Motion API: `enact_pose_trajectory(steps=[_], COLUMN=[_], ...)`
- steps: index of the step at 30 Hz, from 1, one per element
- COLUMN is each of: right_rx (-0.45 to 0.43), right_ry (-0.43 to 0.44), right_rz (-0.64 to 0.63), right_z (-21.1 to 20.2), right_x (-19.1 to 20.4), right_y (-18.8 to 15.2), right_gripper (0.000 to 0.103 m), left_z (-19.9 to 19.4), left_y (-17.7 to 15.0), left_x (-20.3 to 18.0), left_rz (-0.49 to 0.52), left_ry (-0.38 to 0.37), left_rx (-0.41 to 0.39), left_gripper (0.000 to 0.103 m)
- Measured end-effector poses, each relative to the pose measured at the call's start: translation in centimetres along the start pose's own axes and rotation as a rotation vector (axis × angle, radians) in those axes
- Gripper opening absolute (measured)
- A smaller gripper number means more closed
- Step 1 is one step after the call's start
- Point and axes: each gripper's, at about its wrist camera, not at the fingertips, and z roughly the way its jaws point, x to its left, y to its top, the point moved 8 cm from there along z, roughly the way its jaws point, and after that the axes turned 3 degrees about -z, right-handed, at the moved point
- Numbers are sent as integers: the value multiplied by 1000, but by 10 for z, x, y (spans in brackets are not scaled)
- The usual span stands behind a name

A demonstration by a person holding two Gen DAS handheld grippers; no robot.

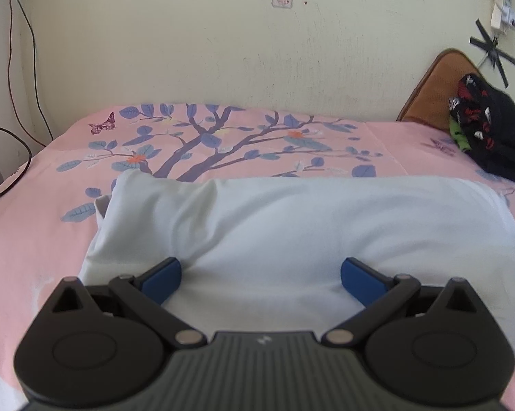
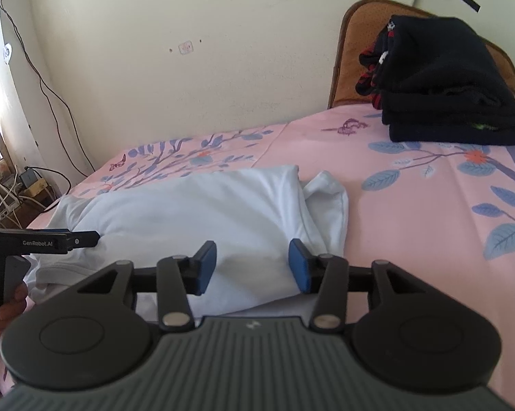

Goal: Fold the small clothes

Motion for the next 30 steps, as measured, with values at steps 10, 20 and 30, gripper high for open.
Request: enact_pose_trajectory(steps=[10, 20, 30], right_rx=[-18, 124, 77], right_ry=[-28, 36, 335], right_rz=[270, 223, 206], right_z=[-49, 2, -5], right_x=[-64, -25, 70], right_y=[7, -2, 77], right_gripper=[57, 41, 17], left_z=[-30, -12, -32], left_y=[9, -10, 7], left_x=[-12, -64, -27], left_rz=[-120, 75, -80], left_ry=[-227, -229, -312], left_rx=[-65, 18, -28], left_gripper=[84, 36, 36])
